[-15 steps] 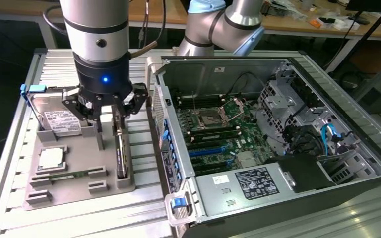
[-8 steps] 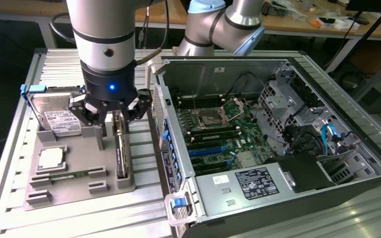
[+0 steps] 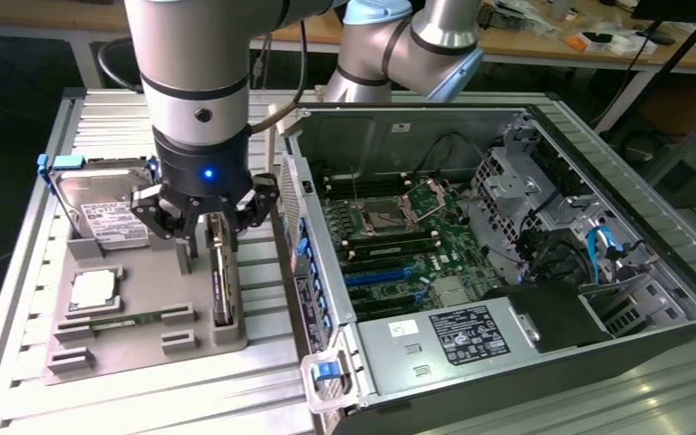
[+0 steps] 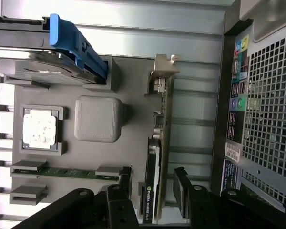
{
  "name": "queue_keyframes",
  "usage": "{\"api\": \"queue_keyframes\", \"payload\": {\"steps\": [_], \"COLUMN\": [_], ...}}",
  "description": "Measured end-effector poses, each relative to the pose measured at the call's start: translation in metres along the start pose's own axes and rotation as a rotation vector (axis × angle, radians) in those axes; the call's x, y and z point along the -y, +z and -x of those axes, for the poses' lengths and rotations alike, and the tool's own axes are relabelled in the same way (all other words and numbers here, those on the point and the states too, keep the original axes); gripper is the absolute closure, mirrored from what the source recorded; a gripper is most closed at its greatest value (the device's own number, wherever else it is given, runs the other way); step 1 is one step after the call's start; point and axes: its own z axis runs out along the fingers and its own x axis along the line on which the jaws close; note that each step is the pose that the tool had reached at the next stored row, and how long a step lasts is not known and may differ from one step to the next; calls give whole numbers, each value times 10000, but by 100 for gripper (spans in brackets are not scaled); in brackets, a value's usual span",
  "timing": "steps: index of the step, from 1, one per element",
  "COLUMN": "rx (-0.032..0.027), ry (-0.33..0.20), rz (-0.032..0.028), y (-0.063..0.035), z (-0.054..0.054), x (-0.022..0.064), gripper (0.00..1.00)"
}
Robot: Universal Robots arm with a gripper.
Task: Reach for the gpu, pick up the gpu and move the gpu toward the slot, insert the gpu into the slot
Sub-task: 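Pick up the gpu and move the gpu toward the slot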
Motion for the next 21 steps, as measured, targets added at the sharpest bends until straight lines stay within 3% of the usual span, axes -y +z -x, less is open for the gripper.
{"api": "queue_keyframes", "payload": {"steps": [18, 21], "rx": [0, -1], "ry": [0, 1], "rz": [0, -1], "y": [348, 361], "z": [25, 26], "x": [40, 41], "gripper": [52, 52]}}
